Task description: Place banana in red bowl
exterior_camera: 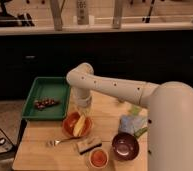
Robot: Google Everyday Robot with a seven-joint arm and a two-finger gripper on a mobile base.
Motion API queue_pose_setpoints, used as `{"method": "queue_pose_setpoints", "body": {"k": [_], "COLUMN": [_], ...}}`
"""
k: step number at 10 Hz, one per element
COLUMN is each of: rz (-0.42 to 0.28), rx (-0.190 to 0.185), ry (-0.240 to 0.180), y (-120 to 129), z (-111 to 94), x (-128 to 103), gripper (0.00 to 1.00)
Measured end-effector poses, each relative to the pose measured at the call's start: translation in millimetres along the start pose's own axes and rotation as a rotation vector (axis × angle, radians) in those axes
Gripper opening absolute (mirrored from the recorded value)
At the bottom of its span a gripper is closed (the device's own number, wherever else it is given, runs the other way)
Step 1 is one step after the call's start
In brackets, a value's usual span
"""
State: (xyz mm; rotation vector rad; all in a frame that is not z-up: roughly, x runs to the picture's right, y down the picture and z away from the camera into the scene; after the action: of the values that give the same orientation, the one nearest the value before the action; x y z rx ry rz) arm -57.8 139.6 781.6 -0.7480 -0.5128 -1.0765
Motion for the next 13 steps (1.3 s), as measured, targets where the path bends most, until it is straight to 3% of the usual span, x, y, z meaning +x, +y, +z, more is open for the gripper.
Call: {"method": "queue_pose_setpoints", "body": {"k": [13], "rz": [-0.038], "rx": [0.016], "ry": [0.031], "y": [-2.4], "z": [-3.8], "x": [-7.3], "gripper": [0.05]}}
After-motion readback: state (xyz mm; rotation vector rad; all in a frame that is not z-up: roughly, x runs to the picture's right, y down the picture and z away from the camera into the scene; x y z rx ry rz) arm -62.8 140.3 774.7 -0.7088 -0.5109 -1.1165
